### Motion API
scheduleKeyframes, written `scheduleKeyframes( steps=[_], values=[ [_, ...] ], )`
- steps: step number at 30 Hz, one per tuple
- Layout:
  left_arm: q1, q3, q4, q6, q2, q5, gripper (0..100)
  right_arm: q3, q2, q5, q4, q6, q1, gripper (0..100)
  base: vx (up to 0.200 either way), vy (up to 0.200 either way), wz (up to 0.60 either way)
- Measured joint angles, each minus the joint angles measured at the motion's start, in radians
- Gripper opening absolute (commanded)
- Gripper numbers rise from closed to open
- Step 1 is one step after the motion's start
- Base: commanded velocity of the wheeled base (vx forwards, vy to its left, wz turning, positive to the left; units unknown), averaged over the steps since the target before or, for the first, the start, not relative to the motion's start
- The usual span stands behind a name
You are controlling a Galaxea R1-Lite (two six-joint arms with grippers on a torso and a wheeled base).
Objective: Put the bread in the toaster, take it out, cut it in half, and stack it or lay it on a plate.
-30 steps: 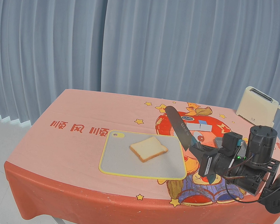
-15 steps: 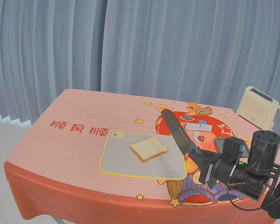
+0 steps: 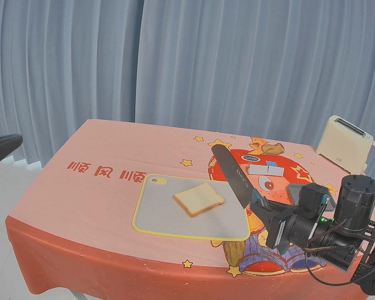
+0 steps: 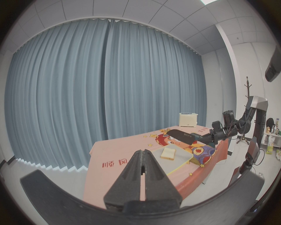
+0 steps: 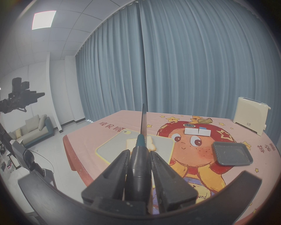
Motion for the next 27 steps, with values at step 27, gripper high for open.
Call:
scheduleKeyframes(
  steps=[27],
  values=[
    [-0.154, -0.104, -0.418, -0.08, 0.405, -0.045, 0, 0.0, -0.001, 0.001, 0.01, 0.005, 0.029, 0, 0.0, 0.0, 0.0]
  ],
)
